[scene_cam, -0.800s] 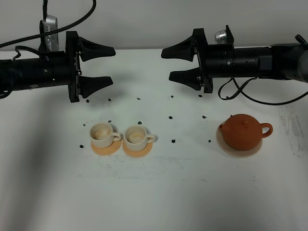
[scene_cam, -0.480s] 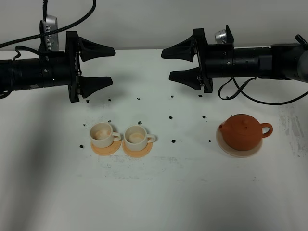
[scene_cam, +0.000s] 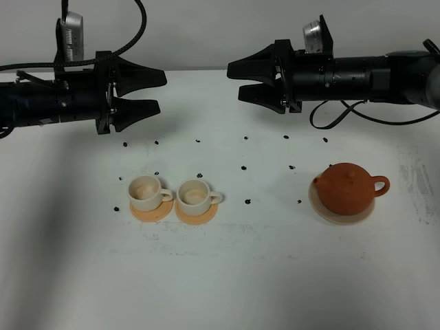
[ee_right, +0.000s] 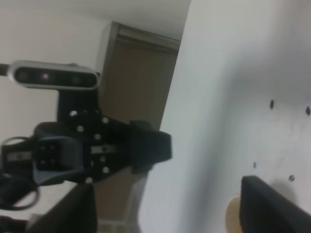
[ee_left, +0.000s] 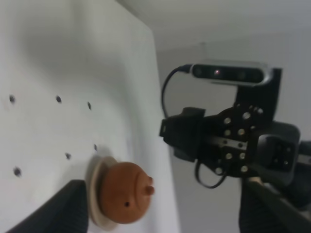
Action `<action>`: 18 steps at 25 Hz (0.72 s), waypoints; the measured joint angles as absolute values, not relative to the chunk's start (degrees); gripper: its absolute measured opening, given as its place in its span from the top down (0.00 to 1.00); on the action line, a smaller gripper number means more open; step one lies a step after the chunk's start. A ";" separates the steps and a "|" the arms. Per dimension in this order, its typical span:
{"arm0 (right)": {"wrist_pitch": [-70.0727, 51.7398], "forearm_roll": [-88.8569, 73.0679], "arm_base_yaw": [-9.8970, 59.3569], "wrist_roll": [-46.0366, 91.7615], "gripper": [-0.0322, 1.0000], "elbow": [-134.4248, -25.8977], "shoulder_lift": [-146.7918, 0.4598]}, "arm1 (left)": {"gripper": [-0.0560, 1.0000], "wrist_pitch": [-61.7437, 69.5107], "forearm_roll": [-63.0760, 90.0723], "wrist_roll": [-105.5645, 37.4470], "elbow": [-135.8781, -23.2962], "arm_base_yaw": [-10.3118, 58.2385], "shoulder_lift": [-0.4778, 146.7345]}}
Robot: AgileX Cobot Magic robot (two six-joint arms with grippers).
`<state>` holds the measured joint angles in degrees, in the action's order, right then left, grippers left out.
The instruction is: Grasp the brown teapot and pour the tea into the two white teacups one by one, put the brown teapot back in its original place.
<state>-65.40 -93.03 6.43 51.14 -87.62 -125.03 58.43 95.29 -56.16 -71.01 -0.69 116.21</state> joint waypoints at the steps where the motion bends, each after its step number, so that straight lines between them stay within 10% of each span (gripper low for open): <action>1: -64.73 -91.51 6.43 51.19 0.39 -88.13 -124.47 | 0.39 57.24 94.09 -56.96 -71.01 -0.69 114.95; 18: -41.88 -55.17 8.15 43.90 0.43 -87.08 -103.83 | 0.49 34.52 45.58 -43.71 -71.07 6.64 91.64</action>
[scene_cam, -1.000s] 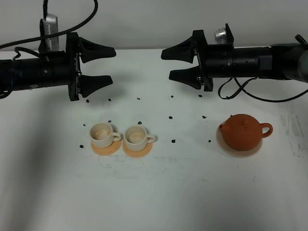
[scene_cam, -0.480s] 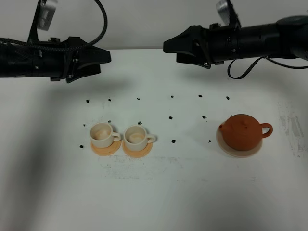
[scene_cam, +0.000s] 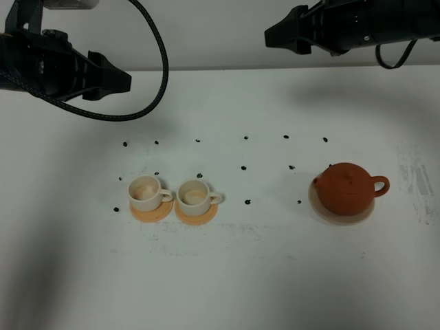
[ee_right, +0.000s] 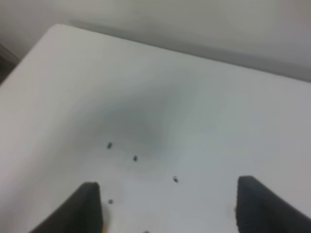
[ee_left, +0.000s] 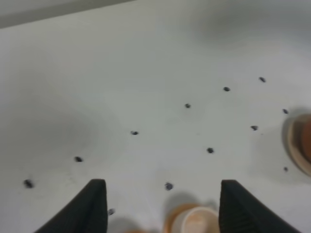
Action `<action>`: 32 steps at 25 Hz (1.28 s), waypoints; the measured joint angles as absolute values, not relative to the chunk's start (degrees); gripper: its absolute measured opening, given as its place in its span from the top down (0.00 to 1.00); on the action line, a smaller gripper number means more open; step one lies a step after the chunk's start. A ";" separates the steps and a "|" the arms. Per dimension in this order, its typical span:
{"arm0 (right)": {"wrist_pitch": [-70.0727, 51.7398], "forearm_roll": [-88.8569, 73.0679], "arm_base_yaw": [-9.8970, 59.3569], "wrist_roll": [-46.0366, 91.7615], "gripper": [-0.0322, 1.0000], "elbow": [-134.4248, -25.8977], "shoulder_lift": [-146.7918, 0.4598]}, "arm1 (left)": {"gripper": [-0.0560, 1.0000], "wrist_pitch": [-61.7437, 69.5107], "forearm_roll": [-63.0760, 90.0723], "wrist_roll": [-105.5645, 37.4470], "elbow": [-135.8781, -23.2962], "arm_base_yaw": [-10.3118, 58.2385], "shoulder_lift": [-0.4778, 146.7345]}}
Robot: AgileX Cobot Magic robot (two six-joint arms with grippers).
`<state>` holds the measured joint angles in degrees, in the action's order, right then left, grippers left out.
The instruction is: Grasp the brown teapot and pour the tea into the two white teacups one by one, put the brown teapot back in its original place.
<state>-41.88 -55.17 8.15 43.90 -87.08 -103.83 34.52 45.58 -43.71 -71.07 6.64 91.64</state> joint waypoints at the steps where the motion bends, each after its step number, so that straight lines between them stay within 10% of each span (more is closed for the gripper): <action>1: -41.19 -53.98 8.15 43.77 0.43 -86.20 -102.75 | 0.49 34.58 43.75 -42.33 -71.07 6.70 90.71; 32: -25.59 -44.93 8.15 41.76 0.43 -47.66 -51.08 | 0.55 23.11 39.95 -36.70 -39.74 6.76 51.25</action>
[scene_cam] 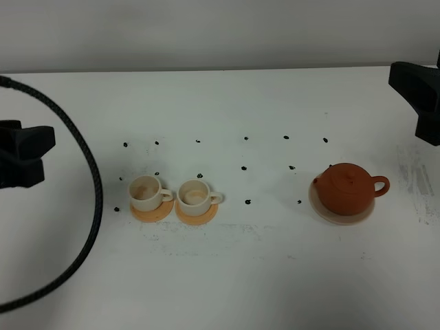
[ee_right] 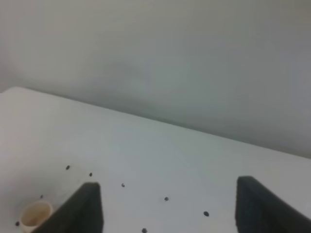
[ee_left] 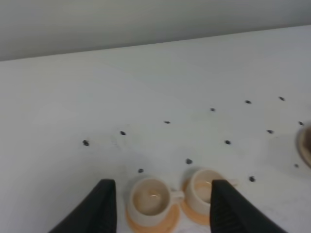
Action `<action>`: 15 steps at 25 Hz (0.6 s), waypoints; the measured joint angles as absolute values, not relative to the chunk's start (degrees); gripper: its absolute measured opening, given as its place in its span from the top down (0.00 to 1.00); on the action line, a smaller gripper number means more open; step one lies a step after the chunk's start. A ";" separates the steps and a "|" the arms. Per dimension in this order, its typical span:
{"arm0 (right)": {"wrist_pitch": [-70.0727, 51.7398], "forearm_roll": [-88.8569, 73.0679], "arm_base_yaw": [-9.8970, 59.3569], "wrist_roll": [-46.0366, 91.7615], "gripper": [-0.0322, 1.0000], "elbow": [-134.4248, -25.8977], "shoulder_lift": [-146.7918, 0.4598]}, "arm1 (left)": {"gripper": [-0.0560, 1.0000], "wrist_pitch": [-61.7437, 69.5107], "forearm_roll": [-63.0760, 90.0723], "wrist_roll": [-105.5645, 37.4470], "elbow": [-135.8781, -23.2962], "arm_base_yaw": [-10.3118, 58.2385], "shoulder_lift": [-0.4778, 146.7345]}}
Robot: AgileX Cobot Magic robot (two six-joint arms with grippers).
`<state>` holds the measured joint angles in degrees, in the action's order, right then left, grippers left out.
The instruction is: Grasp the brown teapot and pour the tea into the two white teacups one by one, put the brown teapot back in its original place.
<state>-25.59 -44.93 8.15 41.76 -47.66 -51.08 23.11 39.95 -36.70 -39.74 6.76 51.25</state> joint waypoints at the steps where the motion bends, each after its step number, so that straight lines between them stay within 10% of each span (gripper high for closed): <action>1: -25.59 -44.30 8.15 41.30 0.43 -47.66 -51.08 | 0.55 24.91 39.89 -36.70 -39.67 6.76 49.26; 15: -25.77 -39.37 8.15 39.41 0.43 -47.60 -52.02 | 0.64 52.26 19.73 -15.80 -39.67 6.76 23.98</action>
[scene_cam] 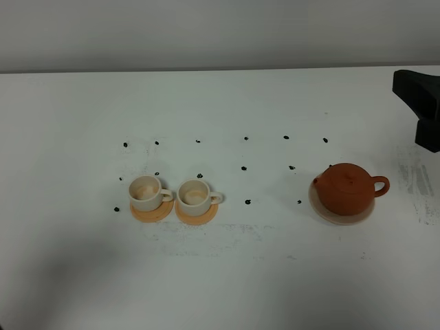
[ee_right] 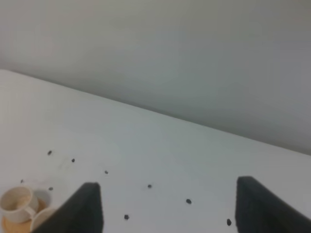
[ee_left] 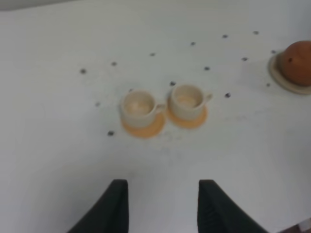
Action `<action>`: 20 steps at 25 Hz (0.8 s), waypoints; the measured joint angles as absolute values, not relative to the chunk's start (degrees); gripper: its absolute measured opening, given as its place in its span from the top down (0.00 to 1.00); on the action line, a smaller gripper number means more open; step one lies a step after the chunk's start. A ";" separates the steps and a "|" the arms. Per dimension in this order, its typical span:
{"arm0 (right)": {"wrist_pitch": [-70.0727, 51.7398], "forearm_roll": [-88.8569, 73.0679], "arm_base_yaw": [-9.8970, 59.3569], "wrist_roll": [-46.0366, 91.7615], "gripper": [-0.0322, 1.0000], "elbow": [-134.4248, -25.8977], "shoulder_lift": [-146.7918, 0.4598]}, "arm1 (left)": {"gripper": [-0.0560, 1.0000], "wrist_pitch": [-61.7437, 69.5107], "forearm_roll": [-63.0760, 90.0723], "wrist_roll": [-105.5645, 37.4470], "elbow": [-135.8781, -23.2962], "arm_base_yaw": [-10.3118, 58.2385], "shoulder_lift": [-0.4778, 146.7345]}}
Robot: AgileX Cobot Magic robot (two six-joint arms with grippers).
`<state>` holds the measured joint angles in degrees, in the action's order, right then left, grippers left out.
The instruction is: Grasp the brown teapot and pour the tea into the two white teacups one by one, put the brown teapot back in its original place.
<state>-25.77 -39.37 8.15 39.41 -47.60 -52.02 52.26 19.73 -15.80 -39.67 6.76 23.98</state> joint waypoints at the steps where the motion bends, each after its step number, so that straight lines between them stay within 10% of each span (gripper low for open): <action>1: -25.77 -39.32 8.15 39.41 0.43 -47.60 -52.57 | 0.64 53.62 17.96 -13.86 -39.61 6.76 22.49; 20: -22.90 -36.58 8.15 39.32 0.43 -47.56 -64.23 | 0.65 60.42 11.49 -8.01 -26.95 6.93 4.78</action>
